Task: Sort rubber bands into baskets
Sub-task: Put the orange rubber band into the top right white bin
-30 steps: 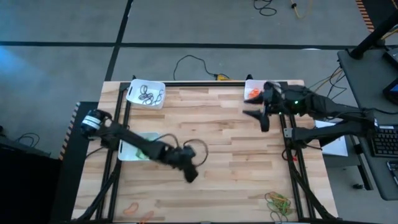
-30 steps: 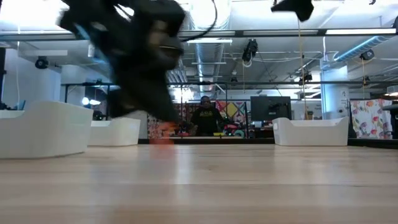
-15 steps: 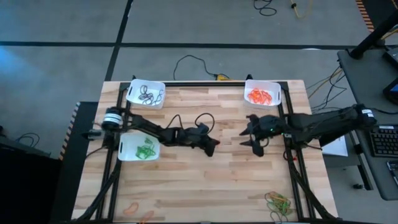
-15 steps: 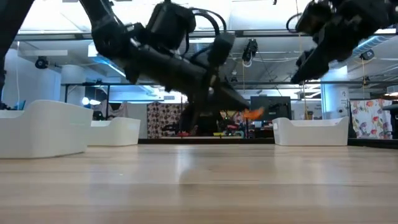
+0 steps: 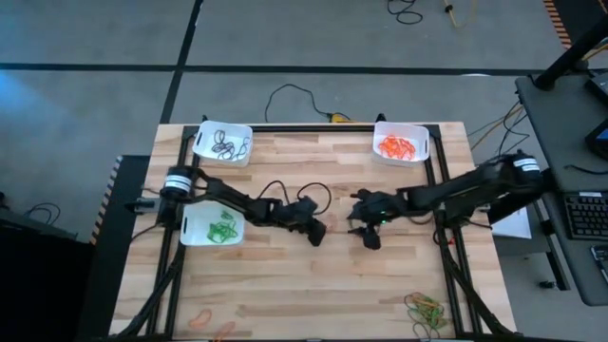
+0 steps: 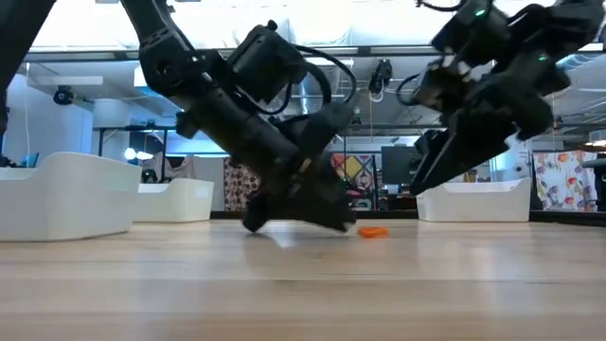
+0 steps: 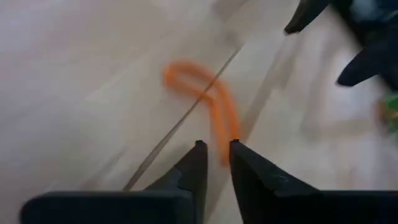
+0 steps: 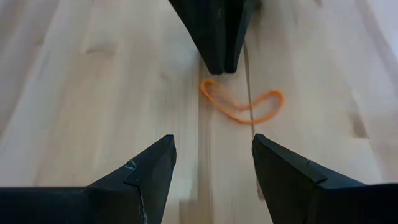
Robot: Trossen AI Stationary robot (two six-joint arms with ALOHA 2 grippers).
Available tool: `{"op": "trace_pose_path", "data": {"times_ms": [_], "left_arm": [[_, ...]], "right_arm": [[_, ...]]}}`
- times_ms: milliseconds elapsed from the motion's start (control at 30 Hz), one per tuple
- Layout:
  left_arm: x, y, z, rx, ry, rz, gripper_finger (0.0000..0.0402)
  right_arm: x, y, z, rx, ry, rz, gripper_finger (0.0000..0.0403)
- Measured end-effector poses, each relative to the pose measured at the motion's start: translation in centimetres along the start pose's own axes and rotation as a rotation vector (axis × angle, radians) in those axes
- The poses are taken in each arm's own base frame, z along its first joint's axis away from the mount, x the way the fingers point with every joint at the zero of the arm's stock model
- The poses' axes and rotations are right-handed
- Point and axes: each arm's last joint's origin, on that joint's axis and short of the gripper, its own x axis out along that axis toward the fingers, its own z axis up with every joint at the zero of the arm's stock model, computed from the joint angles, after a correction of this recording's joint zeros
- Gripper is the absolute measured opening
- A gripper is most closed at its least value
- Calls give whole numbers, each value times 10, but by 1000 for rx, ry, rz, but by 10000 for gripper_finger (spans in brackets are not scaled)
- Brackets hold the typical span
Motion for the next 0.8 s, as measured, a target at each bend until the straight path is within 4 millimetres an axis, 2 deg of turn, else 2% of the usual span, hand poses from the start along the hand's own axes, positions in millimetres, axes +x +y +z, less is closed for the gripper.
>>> {"op": "trace_pose_path", "data": {"times_ms": [167,367,600,700,800], "left_arm": [[-20,0,1,72,100,107,110],[-67,-21,7,193,177,141,159],[-124,-41,4,264,183,224,170],[-143,-47,-2,269,178,249,170],[-159,-54,-7,271,167,245,170]], "right_arm": [[26,-1,11,-20,52,-5,206],[57,-4,19,-70,105,-28,206],[84,-5,21,-102,158,-33,198],[86,-6,19,-120,174,-49,172],[86,-7,18,-152,189,-63,127]]}}
